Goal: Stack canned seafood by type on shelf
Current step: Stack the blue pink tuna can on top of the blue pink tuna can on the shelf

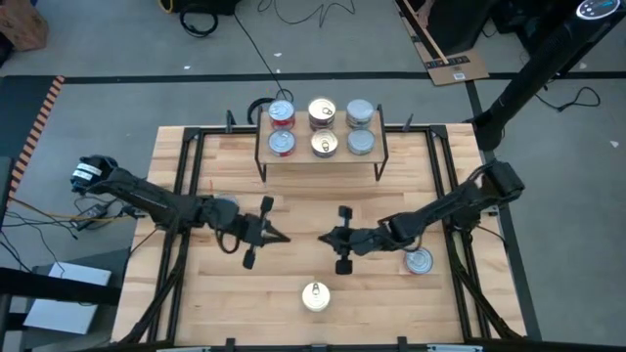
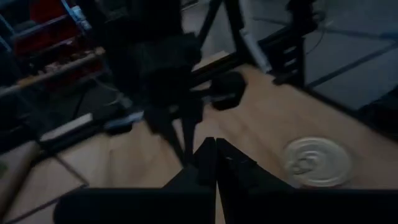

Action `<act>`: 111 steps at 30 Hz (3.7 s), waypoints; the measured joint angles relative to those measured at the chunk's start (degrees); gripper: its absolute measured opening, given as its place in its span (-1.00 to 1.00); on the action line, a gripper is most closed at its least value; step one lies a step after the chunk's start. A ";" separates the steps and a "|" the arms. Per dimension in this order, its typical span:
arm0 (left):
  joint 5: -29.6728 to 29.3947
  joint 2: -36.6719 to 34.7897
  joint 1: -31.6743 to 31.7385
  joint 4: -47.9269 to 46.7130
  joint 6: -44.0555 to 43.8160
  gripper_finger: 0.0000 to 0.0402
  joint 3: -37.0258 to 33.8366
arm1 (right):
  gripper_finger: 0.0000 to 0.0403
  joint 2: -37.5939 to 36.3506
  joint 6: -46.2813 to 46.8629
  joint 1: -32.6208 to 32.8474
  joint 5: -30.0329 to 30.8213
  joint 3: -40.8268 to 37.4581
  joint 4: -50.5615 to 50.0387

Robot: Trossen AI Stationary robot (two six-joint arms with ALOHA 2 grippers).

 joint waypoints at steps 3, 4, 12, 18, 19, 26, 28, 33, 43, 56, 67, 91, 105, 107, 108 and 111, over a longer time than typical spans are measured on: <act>-0.02 0.00 -2.13 3.44 -3.50 -0.96 -3.07 | -0.96 2.92 1.47 -0.20 -5.13 0.00 3.76; -0.25 0.02 -2.94 4.35 -4.48 -0.96 -3.90 | -0.96 3.45 2.03 0.00 -6.29 0.00 4.49; -8.52 0.04 -9.85 6.98 -6.09 -0.96 -8.37 | -0.96 2.10 5.03 2.72 -7.15 0.02 5.57; -10.36 0.04 -12.81 7.28 -7.42 -0.96 -8.44 | -0.96 1.98 7.30 3.45 -7.18 0.04 6.21; -10.36 0.04 -13.15 7.39 -7.43 -0.96 -8.44 | -0.96 1.98 8.35 3.45 -7.20 0.04 6.19; -12.54 0.04 -14.45 4.65 -7.58 -0.96 -8.45 | -0.96 2.55 9.67 3.42 -7.61 0.04 6.65; -13.69 0.04 -14.79 3.18 -8.56 -0.96 -8.44 | -0.95 2.59 9.90 3.42 -7.61 0.04 6.60; -13.81 0.08 -15.35 0.06 -10.70 -0.96 -8.44 | -0.95 2.63 9.85 3.42 -7.50 0.04 7.07; -13.84 0.09 -15.33 -0.11 -14.74 -0.96 -8.44 | -0.95 2.63 9.34 3.42 -7.42 0.04 8.09; -13.09 0.09 -17.62 -6.60 -16.54 -0.96 -8.44 | -0.95 2.63 7.92 3.42 -7.59 0.04 8.20; -19.76 0.05 -25.11 -15.35 -25.88 -0.96 -7.27 | -0.95 6.54 7.71 3.64 -7.64 0.06 9.74; -22.23 0.04 -31.61 -24.89 -37.77 -0.96 -6.87 | -0.95 10.88 7.84 2.33 -12.26 5.35 14.24; -25.11 0.04 -31.61 -24.97 -38.81 -0.96 -6.87 | -0.93 10.94 12.40 5.63 -10.37 17.66 -8.04; -24.92 0.04 -31.61 -24.97 -39.93 -0.96 -6.87 | -0.90 10.94 16.20 6.23 -10.59 19.92 -13.86; -24.71 0.04 -31.61 -24.97 -40.27 -0.96 -6.87 | -0.88 10.94 17.85 6.56 -10.96 20.73 -16.77; -24.48 0.04 -31.61 -24.97 -40.35 -0.96 -6.87 | -0.79 10.94 22.70 7.57 -13.75 22.39 -23.97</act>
